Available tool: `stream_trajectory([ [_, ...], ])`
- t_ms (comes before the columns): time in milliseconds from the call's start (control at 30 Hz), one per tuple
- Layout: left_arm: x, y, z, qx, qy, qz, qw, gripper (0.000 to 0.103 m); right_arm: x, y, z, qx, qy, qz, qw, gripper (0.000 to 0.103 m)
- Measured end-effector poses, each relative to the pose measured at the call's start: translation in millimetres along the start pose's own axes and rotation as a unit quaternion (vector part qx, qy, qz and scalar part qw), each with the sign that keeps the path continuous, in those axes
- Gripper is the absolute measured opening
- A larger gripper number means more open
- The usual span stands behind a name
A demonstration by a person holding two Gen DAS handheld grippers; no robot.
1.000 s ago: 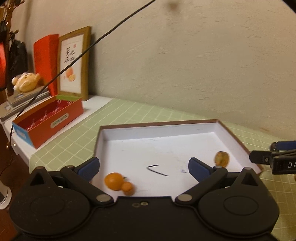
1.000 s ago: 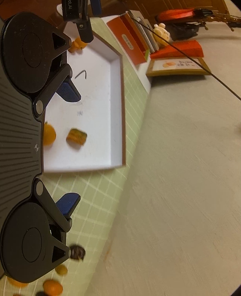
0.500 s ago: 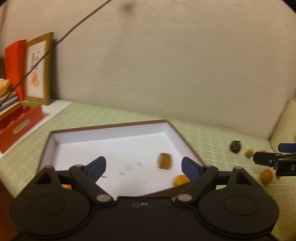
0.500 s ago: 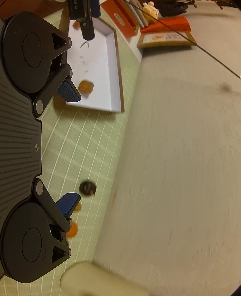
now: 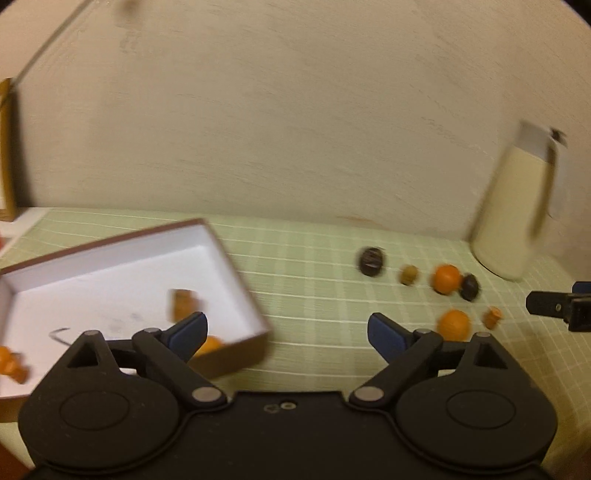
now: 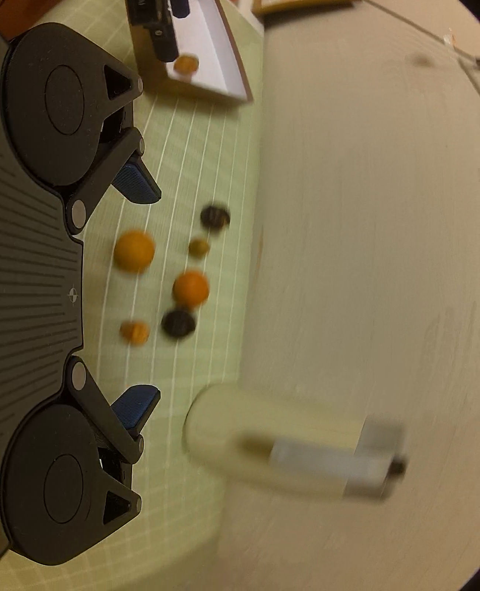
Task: Organize fruits
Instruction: 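Move both tools back to the fruits and grasp an orange with the left tool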
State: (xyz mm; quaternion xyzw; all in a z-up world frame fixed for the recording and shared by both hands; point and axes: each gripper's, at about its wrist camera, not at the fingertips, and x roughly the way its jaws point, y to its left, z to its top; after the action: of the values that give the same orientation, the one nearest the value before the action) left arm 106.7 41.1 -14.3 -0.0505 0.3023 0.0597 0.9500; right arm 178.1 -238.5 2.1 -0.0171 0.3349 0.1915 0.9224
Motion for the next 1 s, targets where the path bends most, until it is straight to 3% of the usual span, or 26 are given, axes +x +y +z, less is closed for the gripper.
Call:
stream_trajectory([
  [367,40.2,-85.1,-7.5,0.058,0.024,-0.063,0.9960,0.077,-13.4,-73.5,-20.3,0.040,0.017,-0.057,0.997,0.103],
  [800,85.4,-142.0,-12.7,0.081,0.043,-0.100,0.9907,0.063,-19.1,-131.9,-39.6,0.079,0.037,-0.107,0.990,0.103],
  [933,99.7,-154.1,-16.6,0.095,0.060,-0.085,0.9900,0.044,-20.5,-144.0,-45.7,0.084,0.043,-0.116,0.989,0.103],
  [967,102.7,-154.3,-17.6,0.092,0.065,-0.087,0.9898,0.030,-20.4,-146.2,-47.0,0.087,0.045,-0.117,0.988,0.103],
  [1000,104.8,-154.3,-18.3,0.090,0.068,-0.087,0.9898,0.029,-19.5,-148.3,-47.5,0.090,0.047,-0.116,0.988,0.103],
])
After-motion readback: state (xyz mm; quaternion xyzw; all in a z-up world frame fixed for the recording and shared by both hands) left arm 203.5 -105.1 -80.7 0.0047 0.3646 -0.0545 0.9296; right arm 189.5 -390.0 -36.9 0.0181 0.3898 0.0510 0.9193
